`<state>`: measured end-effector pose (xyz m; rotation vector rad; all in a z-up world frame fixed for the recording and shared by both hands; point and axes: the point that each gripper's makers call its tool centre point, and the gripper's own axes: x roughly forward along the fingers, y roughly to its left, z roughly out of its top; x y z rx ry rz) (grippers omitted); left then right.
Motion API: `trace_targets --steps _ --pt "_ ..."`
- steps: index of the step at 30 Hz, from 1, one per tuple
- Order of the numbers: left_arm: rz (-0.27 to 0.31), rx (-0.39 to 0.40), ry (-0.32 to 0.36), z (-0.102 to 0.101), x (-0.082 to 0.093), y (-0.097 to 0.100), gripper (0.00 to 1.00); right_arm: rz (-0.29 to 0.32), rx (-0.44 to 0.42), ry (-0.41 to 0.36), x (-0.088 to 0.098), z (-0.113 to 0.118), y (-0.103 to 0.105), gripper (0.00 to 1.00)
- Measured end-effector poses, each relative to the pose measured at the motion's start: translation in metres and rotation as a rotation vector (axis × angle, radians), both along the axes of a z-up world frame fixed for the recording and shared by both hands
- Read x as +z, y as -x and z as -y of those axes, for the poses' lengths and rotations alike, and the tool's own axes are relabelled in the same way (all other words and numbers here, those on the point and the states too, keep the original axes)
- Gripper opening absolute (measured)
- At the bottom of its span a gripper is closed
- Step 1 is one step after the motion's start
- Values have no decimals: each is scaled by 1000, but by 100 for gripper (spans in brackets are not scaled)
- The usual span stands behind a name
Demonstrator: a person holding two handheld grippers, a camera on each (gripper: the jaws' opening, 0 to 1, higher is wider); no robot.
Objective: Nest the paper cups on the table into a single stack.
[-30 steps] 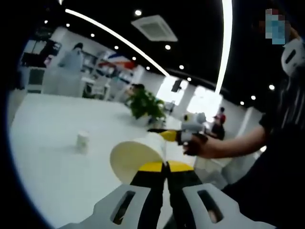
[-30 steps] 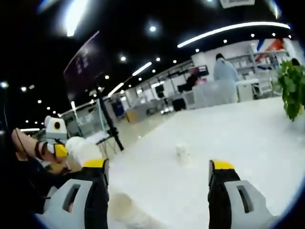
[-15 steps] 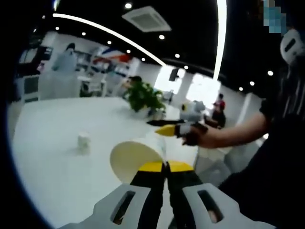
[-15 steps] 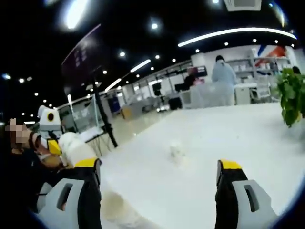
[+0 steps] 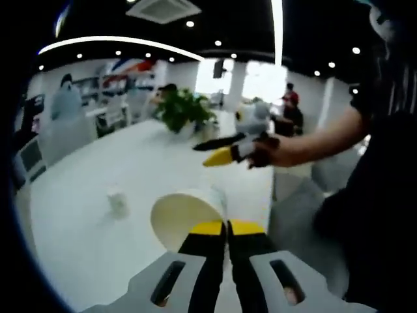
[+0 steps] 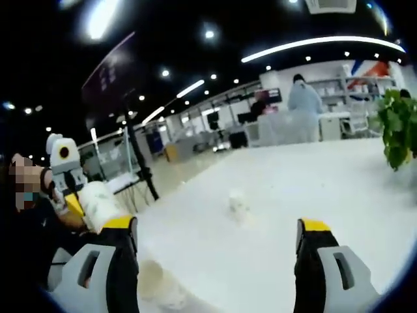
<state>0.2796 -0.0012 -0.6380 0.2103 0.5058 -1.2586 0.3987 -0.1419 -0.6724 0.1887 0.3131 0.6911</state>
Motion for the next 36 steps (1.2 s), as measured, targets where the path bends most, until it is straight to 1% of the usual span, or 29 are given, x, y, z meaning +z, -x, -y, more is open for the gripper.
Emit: trace_targets --steps 3,7,10,12,14,15,18,19,21,24,26,27,28,30,33,34,35,36 --pt "31 -49 -69 1 -6 -1 0 -1 4 -2 0 -2 1 100" --pt "83 -118 -129 7 -7 -1 0 -2 15 12 -4 -2 2 98" --pt "85 -157 -168 9 -10 -2 0 2 3 14 -5 2 1 98" --pt "92 -198 -230 7 -17 -2 0 -1 -9 3 -6 6 -1 99" --pt "117 -238 -262 9 -20 -1 0 -4 -14 -8 -6 7 -2 99" --pt "121 -253 -270 10 -21 0 0 -9 -11 -11 -7 8 -2 98" --pt "133 -301 -326 10 -27 2 0 -12 -18 -12 -9 10 -3 97" --pt "144 -330 -354 11 -31 4 0 -14 -19 -14 -9 10 -3 97" --pt "147 -358 -370 14 -34 5 0 -14 -24 -16 -9 11 -3 97" --pt "152 -377 -375 17 -38 5 0 -2 -30 -18 -7 12 -4 96" --pt "146 -387 -399 18 -42 3 0 -2 -28 -17 -7 11 -3 95" --pt "148 -396 -422 17 -45 3 0 -3 -27 -16 -7 12 -3 95" --pt "151 -415 -437 17 -47 5 0 -3 -27 -15 -7 12 -3 95" --pt "183 -457 -479 15 -53 5 0 -2 -27 -18 -8 12 -3 95" --pt "181 -464 -482 19 -57 7 0 -13 -28 -23 -11 11 -2 95" --pt "206 -484 -513 17 -61 6 0 -18 -27 -28 -11 11 -1 95" --pt "231 -510 -528 18 -63 6 0 -18 -27 -31 -11 11 -1 94" --pt "237 -527 -542 17 -65 7 0 -15 -29 -29 -12 12 0 94"
